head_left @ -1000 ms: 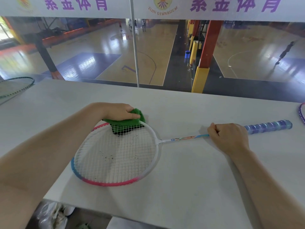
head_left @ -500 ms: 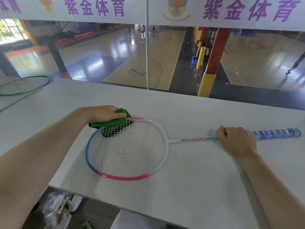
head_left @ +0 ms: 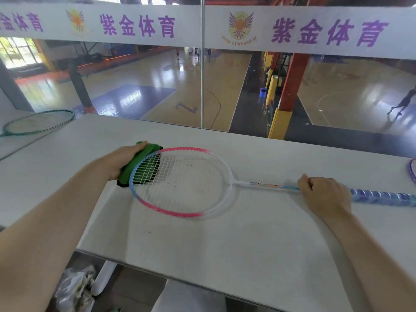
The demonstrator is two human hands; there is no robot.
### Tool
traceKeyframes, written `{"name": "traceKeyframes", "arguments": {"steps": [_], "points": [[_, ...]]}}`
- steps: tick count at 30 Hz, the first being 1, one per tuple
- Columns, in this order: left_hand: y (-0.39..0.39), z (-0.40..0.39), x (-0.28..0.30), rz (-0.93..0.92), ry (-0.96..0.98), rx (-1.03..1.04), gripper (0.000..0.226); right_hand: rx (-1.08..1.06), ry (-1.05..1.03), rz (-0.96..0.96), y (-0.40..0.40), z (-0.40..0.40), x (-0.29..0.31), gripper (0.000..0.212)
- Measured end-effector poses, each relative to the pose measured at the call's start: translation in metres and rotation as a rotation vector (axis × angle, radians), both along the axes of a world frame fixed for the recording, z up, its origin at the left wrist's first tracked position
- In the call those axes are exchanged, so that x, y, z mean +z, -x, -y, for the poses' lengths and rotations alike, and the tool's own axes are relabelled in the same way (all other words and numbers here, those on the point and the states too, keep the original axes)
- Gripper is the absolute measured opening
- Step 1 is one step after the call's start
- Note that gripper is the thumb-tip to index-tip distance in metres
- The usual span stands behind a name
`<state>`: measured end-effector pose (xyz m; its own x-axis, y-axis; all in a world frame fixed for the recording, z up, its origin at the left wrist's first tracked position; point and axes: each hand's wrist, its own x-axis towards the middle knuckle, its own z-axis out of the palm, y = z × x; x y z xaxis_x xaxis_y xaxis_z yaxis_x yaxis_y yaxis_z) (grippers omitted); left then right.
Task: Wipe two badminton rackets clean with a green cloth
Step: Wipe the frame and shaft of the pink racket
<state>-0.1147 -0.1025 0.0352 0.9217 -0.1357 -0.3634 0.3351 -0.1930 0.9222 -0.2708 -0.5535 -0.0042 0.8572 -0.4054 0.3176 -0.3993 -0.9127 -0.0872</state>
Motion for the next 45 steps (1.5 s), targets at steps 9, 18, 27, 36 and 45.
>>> {"name": "traceKeyframes", "arguments": {"steps": [9, 18, 27, 36, 45], "points": [[0.030, 0.045, -0.021, 0.121, 0.843, 0.254, 0.036, -0.046, -0.087, 0.012, 0.014, -0.002, 0.017, 0.052], [0.066, 0.095, -0.036, -0.125, 1.253, 0.322, 0.044, 0.035, -0.065, -0.114, 0.029, -0.037, 0.030, 0.050], [0.082, 0.153, -0.036, -0.292, 1.211, 0.291, 0.047, 0.161, -0.112, -0.210, 0.042, -0.063, 0.035, 0.036], [0.080, 0.179, -0.028, -0.198, 1.180, 0.130, 0.024, 0.238, -0.047, -0.183, 0.045, -0.084, 0.039, 0.027], [0.070, 0.193, -0.020, -0.084, 0.941, 0.199, 0.043, 0.387, -0.116, -0.167, 0.052, -0.091, 0.037, 0.027]]}}
